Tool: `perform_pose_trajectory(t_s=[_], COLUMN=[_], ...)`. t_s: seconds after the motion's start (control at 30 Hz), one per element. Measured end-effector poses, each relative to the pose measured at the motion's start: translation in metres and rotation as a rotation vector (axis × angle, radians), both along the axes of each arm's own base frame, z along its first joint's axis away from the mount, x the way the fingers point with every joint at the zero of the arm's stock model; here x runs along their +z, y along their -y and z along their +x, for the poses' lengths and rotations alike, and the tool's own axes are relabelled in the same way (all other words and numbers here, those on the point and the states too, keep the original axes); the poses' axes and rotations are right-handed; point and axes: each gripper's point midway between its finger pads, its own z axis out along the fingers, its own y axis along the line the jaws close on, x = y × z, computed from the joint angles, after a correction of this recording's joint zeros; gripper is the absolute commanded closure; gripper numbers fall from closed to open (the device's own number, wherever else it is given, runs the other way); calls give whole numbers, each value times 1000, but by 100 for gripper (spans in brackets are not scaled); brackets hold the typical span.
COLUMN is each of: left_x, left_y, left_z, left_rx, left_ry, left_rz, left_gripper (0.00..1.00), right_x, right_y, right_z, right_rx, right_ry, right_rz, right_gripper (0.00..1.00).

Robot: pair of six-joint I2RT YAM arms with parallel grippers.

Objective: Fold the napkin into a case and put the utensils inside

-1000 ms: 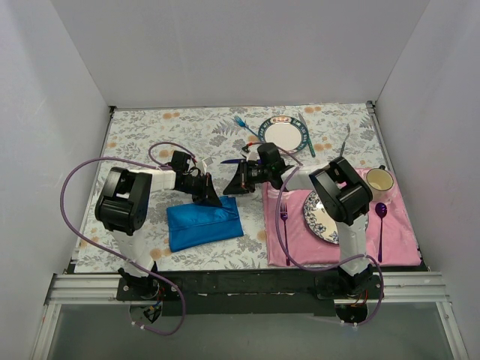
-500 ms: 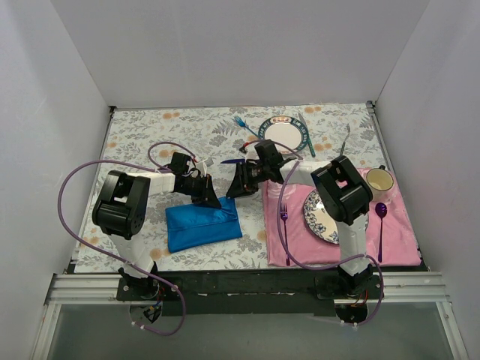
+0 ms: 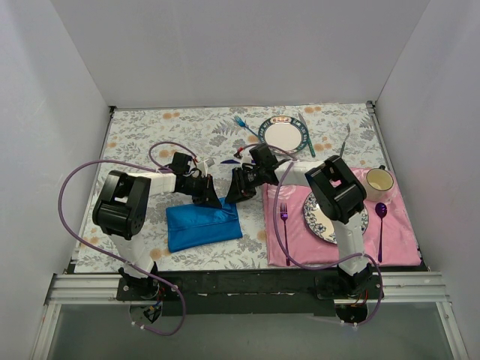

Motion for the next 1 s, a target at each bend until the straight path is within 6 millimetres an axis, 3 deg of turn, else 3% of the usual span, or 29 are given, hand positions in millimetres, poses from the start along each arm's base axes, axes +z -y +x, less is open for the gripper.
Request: perform_pose_trajectory(t_s=[0.2, 0.4, 0.6, 0.73, 1.0], left_x=[2, 13, 38, 31, 2], left_y=[2, -2, -21, -31, -38], left_z=[0, 2, 12, 11, -3], left_rx=[-3, 14, 90, 121, 135], left_ry=[4, 57, 125, 93, -23], left_rz=[-1, 42, 65, 95, 158], left_gripper=[86, 84, 92, 100, 100], right_x=[-5, -3, -3, -4, -5], right_y=[-1, 0, 2, 4, 11], right_z=[-2, -2, -3, -2, 2], right_rx=[20, 36, 42, 42, 33], right_ry=[-2, 4, 2, 3, -3], right_rz=[-4, -8, -17, -20, -25], right_gripper=[99, 99, 99, 99, 99])
